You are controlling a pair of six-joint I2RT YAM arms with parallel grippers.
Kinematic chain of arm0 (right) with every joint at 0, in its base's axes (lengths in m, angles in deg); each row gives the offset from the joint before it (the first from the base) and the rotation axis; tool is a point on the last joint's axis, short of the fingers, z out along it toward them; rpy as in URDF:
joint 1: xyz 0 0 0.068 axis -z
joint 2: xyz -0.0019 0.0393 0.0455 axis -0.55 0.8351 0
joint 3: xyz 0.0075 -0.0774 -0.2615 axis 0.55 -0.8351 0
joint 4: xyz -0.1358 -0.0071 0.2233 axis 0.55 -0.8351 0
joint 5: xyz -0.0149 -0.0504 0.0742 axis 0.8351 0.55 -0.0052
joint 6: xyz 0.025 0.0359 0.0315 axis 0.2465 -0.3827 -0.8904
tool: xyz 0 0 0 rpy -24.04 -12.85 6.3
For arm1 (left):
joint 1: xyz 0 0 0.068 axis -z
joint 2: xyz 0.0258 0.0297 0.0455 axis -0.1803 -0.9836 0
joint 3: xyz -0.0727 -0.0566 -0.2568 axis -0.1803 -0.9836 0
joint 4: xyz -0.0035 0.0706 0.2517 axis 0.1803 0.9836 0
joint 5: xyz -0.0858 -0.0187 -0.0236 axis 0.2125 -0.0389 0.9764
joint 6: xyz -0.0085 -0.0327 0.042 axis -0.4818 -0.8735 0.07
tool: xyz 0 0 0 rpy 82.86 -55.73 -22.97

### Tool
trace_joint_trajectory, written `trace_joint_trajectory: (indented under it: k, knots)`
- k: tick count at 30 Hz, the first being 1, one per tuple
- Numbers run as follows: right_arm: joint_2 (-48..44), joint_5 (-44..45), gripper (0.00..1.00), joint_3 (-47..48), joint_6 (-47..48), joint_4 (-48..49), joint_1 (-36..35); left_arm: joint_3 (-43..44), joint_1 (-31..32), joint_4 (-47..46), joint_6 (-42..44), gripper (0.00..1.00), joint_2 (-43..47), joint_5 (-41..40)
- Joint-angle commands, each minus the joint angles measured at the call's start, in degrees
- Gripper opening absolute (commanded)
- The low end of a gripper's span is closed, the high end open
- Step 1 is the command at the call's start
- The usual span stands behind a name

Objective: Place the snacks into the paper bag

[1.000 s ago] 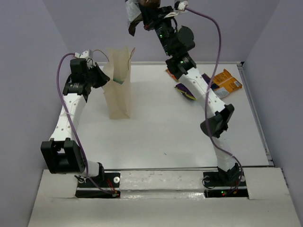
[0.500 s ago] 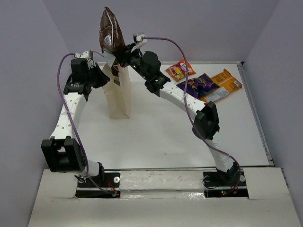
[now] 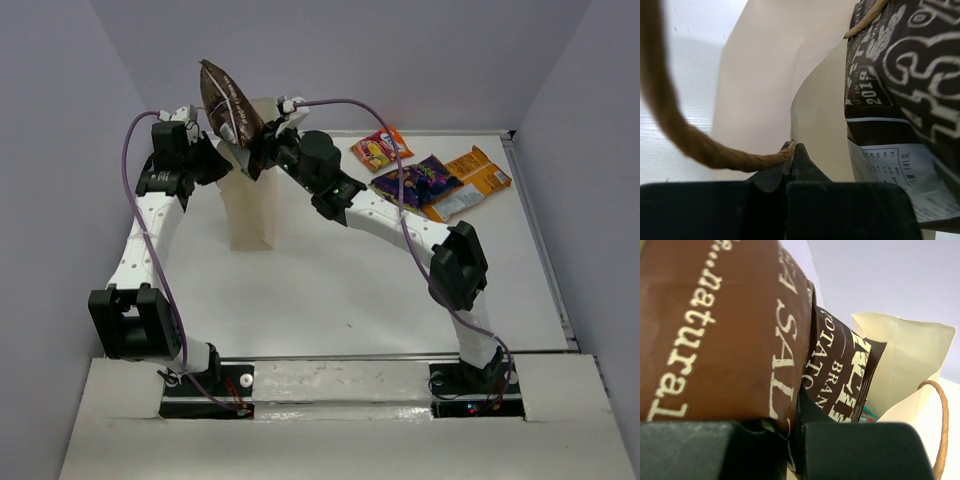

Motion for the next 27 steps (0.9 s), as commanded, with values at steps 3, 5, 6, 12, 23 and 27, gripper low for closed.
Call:
trace_joint_trajectory:
  k: [3,5,6,12,23,27]
  knots:
    - [-0.72,6.74,0.31,2.65,1.80,-6.92,-0.69,1.88,-0.30,0.79,-0.28,0.00,-0.21,-0.41]
    - [-0.46,6.65,0.37,3.53,1.02,-8.24,-0.69,1.79,-0.47,0.88,-0.54,0.00,-0.30,-0.49]
    - [-0.72,6.82,0.39,3.45,0.05,-8.33,-0.69,1.70,-0.74,0.96,-0.54,0.00,-0.21,-0.49]
    - [-3.97,11.74,0.31,-0.76,-1.71,-10.09,-0.69,2.05,-2.41,1.23,-0.63,0.00,-0.12,-1.02]
    - [-3.98,9.20,0.01,1.68,-6.11,-21.43,1.51,2.32,-3.02,1.75,0.16,0.00,-0.03,-2.25]
    - [-2.66,10.34,0.13,5.28,-5.93,-26.42,2.03,1.96,-3.02,1.76,0.60,0.00,0.49,-2.96]
